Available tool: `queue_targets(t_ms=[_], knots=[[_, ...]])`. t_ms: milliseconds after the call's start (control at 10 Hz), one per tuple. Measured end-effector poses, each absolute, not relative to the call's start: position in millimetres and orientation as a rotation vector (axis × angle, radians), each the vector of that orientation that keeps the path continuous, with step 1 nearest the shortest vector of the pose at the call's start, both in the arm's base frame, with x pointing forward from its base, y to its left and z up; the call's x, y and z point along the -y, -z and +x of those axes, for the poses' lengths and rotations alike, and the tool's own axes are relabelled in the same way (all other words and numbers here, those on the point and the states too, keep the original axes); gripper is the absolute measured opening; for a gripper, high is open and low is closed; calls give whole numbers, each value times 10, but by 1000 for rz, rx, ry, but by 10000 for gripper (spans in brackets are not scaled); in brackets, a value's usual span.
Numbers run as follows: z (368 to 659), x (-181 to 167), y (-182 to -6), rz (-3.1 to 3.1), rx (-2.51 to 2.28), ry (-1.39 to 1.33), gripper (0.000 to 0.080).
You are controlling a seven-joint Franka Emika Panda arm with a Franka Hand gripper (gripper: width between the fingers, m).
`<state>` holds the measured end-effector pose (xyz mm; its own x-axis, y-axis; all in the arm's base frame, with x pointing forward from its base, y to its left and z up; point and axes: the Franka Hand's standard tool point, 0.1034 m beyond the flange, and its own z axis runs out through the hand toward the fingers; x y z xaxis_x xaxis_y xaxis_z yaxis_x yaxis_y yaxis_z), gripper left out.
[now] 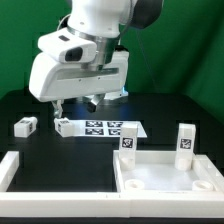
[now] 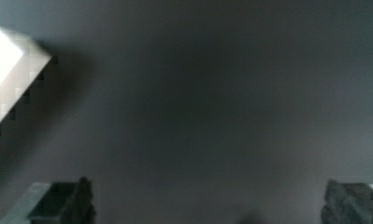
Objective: Assemble square table
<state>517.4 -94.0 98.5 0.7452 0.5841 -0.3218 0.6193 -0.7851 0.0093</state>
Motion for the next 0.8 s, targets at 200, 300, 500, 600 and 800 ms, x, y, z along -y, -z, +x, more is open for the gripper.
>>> queue_targets(t_ms=[200, 300, 500, 600, 800], knots=[[5197, 839, -939, 2803, -992, 591, 649], [5141, 792, -924, 2784, -980, 703, 649], [4854, 918, -756, 2762, -835, 872, 649], [4572, 1060, -639, 2749, -736, 978, 649], [4514, 977, -670, 2692, -695, 1115, 649]])
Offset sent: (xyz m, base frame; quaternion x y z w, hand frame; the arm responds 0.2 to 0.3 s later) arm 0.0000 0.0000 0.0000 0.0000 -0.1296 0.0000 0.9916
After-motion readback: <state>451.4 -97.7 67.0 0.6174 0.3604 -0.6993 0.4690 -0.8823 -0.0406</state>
